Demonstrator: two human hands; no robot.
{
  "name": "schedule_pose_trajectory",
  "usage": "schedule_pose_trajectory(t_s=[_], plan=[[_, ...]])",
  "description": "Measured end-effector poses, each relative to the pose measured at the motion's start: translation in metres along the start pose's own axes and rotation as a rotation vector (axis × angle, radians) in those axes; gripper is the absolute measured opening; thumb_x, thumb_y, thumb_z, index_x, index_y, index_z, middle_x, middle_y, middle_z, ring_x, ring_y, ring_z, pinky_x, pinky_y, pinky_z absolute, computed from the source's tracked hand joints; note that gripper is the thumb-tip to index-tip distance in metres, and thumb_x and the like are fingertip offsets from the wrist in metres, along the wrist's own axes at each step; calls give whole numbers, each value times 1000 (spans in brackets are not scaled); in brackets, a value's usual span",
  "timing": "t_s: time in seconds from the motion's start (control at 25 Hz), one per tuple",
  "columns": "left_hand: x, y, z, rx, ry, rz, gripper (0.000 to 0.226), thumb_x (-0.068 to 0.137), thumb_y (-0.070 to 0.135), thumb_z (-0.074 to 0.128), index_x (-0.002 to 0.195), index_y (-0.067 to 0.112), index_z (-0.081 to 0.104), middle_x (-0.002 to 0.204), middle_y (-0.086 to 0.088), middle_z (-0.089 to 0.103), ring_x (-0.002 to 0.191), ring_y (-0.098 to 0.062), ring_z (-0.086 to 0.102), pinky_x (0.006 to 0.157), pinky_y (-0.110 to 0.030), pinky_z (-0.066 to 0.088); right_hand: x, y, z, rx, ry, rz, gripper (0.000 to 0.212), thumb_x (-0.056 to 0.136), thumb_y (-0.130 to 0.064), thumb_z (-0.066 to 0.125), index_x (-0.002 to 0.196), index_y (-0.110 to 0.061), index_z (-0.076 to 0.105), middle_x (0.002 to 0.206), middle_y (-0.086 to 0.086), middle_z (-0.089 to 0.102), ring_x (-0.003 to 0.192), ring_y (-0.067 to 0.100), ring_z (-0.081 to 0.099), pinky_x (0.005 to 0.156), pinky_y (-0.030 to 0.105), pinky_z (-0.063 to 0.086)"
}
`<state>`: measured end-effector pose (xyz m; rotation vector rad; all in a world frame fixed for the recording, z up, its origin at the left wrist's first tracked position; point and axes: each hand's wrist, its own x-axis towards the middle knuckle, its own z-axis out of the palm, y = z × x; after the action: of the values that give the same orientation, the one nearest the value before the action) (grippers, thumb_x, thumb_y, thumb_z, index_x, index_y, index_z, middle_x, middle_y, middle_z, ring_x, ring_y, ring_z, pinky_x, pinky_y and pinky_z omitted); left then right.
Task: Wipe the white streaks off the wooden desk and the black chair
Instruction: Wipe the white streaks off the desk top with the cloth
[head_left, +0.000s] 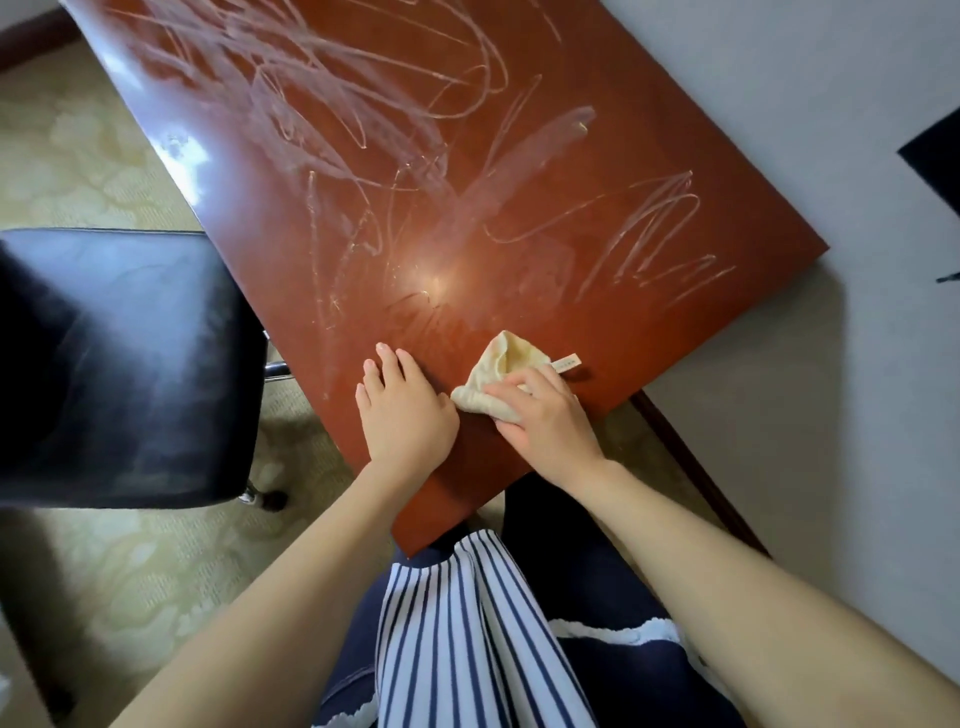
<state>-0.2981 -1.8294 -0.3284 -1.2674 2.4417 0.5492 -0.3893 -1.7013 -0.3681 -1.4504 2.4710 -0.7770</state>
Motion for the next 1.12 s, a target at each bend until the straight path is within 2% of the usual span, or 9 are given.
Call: schedule_pose_trajectory(t_s=[0.08, 0.16, 0.28, 0.36, 0.52, 0.64, 0.76, 0.92, 1.12], plan=[[4, 6, -4, 6, -27, -50, 65, 97, 26, 39, 149, 0, 11, 159, -18, 2, 145, -36, 5, 117, -45, 12, 24, 16, -8, -8, -60, -109, 32, 66, -5, 74, 96, -15, 70, 87, 7, 61, 89, 31, 56, 69, 36, 50], [4, 11, -7, 16, -88, -88, 65, 96, 23, 37, 149, 0, 9, 159, -17, -1, 145, -37, 4, 117, -46, 12, 55, 24, -14, -36, -69, -90, 29, 72, -6, 71, 100, -15, 70, 88, 10, 61, 94, 34, 56, 73, 38, 50], [9, 21, -12, -12, -155, -156, 65, 97, 21, 36, 149, -1, 5, 159, -17, -7, 145, -37, -2, 117, -46, 10, 109, 27, -15, -18, 7, 330, 27, 90, -18, 56, 117, -19, 61, 110, 12, 57, 116, 31, 43, 93, 39, 40], [12, 21, -14, -21, -197, -172, 67, 97, 22, 38, 150, 0, 2, 159, -15, -11, 145, -36, -6, 118, -46, 10, 129, 13, -6, -11, 16, 455, 25, 93, -25, 52, 118, -22, 57, 119, 9, 52, 115, 29, 41, 96, 37, 33], [13, 8, -16, -82, -251, -177, 69, 96, 21, 41, 152, 9, 2, 160, -5, -13, 147, -27, -8, 116, -50, 7, 101, -15, 11, -33, -154, 131, 29, 93, -21, 51, 121, -24, 55, 118, 5, 51, 113, 27, 42, 90, 36, 34], [12, 13, -17, -253, -152, -253, 72, 92, 16, 45, 152, 13, 5, 160, -5, -7, 147, -27, -4, 116, -52, 8, 73, 1, -2, 24, -217, -151, 31, 78, -12, 65, 108, -19, 63, 105, 7, 56, 104, 32, 48, 79, 44, 47], [11, 42, -12, -362, -98, -294, 85, 90, 20, 53, 152, 15, -5, 160, -7, -12, 146, -28, -10, 118, -48, 4, 50, 39, -17, 13, -219, -362, 34, 68, -9, 72, 100, -17, 65, 94, 7, 57, 94, 30, 54, 68, 44, 52], [14, 91, 2, -339, -113, -126, 83, 91, 20, 51, 152, 16, -4, 159, -4, -16, 146, -25, -14, 116, -46, -1, 32, 92, -51, -9, -163, -344, 42, 64, -7, 75, 104, -18, 65, 90, 6, 58, 90, 27, 53, 71, 39, 50], [23, 123, 6, -251, -156, -23, 82, 90, 16, 50, 153, 16, -3, 159, -2, -19, 146, -25, -16, 116, -45, -2, 34, 160, -91, -58, 17, -88, 39, 68, -1, 75, 104, -13, 68, 92, 10, 60, 91, 30, 53, 72, 35, 50]])
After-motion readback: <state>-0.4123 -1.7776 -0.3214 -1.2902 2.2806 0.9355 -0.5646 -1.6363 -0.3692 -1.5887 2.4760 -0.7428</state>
